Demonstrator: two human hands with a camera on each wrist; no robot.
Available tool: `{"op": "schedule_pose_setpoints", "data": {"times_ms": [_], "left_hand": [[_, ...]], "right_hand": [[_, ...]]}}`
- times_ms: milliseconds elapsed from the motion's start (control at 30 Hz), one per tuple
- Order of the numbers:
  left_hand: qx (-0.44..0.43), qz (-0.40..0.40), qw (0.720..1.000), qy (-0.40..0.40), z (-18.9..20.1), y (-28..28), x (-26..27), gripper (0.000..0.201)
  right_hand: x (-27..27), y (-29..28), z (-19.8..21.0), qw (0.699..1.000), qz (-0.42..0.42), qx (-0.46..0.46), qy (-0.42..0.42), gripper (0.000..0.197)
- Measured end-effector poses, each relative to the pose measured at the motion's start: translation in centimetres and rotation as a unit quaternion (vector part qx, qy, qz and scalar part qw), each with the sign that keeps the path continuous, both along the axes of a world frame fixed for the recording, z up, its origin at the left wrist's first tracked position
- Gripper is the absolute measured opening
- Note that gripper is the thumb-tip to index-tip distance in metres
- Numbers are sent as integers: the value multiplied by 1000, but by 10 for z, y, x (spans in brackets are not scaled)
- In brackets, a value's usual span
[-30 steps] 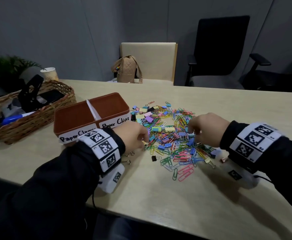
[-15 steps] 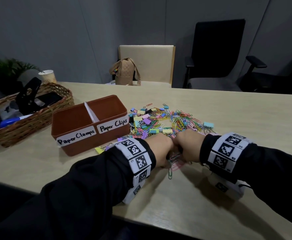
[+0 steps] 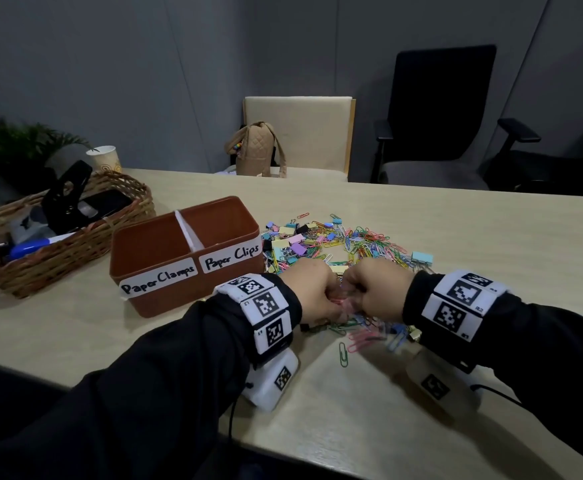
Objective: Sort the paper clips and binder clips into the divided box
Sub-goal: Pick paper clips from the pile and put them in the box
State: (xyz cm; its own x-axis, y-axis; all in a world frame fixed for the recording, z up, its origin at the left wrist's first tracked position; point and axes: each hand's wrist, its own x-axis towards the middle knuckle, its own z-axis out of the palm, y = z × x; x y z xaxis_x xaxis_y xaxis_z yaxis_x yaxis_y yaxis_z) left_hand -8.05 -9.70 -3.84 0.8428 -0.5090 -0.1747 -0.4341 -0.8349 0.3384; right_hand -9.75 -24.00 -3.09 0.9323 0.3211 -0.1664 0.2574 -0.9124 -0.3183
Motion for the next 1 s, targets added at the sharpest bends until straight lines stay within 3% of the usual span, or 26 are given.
{"op": "schedule_pose_setpoints", "data": {"times_ms": [67,167,267,433,533,633,700,767,800,867,900,1000], "left_hand": [[-76,32,995,51,4,8,2,27],[-220,92,964,118,13,20,4,36],[-303,138,938,96,20,28,7,26],[-387,155,898,139,27,42,6,16],[-401,162,893,122,27,48,7,14],[-399,171,895,99,27,48,7,12],[-399,175,896,85,28,50,8,13],[-397,180,898,62,33,55,11,14],[-392,184,900,41,37,60,13,13],[-382,203,902,-6,47,73,20,14],[-378,218,899,-33,52,80,25,15],[-365,264,885,-114,58,104,40,17]], "right_hand": [[3,0,0,994,-54,97,-12,5],[9,0,2,960,-130,249,-4,13],[13,8,9,912,-158,378,22,17],[15,20,15,859,-169,479,64,22],[17,24,13,815,-194,528,138,18],[18,28,11,805,-191,539,158,18],[18,29,11,813,-186,529,159,15],[17,26,12,847,-170,481,151,10],[17,23,11,883,-146,426,133,14],[14,16,10,972,-62,215,68,23],[11,14,9,994,-16,103,42,28],[4,14,4,995,63,-65,35,50]]}}
